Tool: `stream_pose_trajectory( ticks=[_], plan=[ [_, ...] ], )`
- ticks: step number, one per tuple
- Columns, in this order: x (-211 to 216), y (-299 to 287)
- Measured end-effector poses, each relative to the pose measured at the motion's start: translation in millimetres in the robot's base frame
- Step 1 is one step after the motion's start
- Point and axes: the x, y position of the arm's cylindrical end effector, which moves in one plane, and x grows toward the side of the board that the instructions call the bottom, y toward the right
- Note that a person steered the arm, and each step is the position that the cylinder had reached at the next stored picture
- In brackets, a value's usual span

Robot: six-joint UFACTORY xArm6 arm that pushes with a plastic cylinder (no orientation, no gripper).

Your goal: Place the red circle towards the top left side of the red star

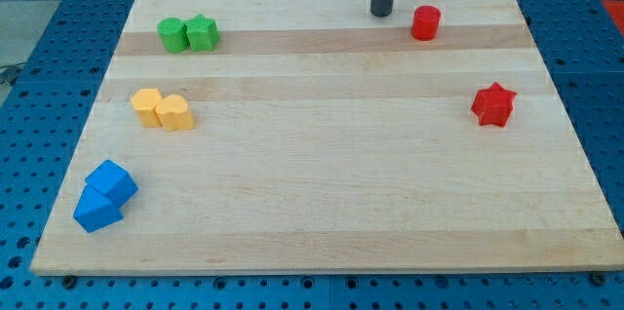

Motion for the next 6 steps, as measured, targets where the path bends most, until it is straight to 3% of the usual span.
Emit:
stream_pose_trajectory(
  ticks=[1, 3, 4, 5, 6],
  plan=[
    [0, 36],
    [1, 40],
    [63, 62],
    [97, 74],
    [95, 74]
  ],
)
